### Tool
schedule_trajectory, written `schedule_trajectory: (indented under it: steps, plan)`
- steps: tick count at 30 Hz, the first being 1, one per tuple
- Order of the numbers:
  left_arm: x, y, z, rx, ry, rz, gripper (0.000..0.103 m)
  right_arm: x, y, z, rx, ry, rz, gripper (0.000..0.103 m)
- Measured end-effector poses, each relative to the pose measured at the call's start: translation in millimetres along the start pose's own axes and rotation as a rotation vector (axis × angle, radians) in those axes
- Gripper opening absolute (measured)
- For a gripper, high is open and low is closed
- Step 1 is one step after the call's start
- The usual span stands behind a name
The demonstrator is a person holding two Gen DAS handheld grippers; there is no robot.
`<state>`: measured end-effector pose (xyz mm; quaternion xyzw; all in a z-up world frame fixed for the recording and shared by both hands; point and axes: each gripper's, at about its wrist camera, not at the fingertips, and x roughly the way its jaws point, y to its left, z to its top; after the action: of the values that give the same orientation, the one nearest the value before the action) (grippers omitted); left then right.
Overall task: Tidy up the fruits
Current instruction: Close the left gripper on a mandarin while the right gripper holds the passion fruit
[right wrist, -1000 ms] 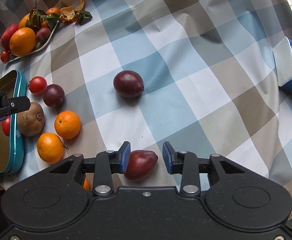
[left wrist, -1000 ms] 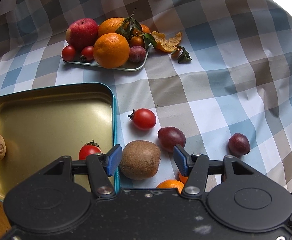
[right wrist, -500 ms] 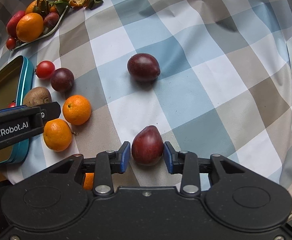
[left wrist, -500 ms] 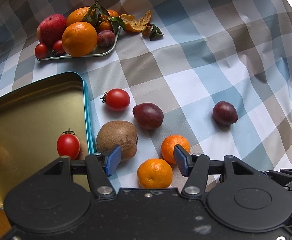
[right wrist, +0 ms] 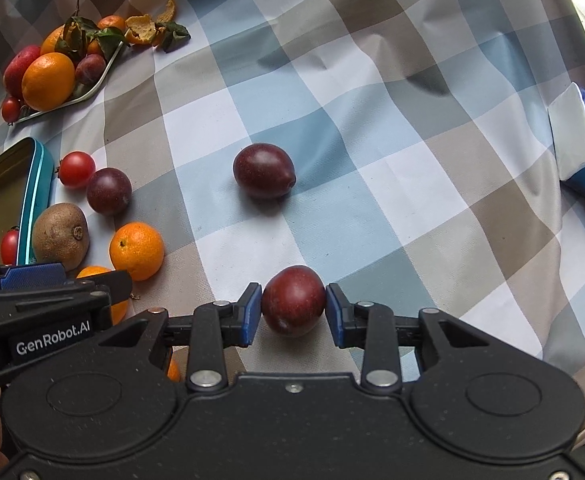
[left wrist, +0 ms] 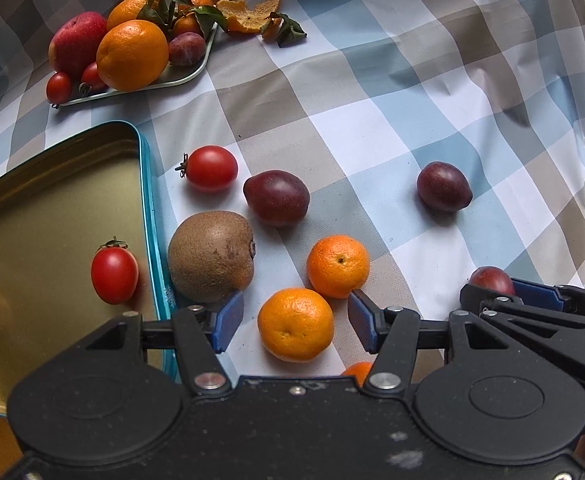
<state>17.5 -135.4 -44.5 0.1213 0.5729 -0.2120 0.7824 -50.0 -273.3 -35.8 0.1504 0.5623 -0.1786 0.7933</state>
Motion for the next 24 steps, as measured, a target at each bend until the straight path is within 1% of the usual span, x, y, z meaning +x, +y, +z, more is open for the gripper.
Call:
schedule_trajectory:
  steps: [5,13,15,16,18,21,24]
  plan:
    - [13,-2,-1,-0.009,0.051,-0.015,0.058,0,0,0,0.011,-0.011,-0.002,0.044]
    - [29,-5,1,-0.016,0.091,0.003,0.059,-1,0,-3,0.017,-0.02,0.001,0.044]
    - [29,-7,1,-0.011,0.08,0.004,0.058,-1,0,-3,0.017,-0.024,0.002,0.044]
    - [28,-7,1,-0.008,0.07,0.014,0.052,-2,0,-4,0.018,-0.027,0.002,0.044]
    - [26,-6,1,-0.008,0.054,0.032,0.043,-3,-1,-4,0.021,-0.034,0.001,0.044]
    - [20,0,3,-0.045,0.037,0.003,0.043,-6,-2,-3,0.027,-0.049,0.0,0.044]
    - [5,1,5,-0.05,-0.028,-0.002,0.043,-10,-2,-2,0.03,-0.071,-0.004,0.044]
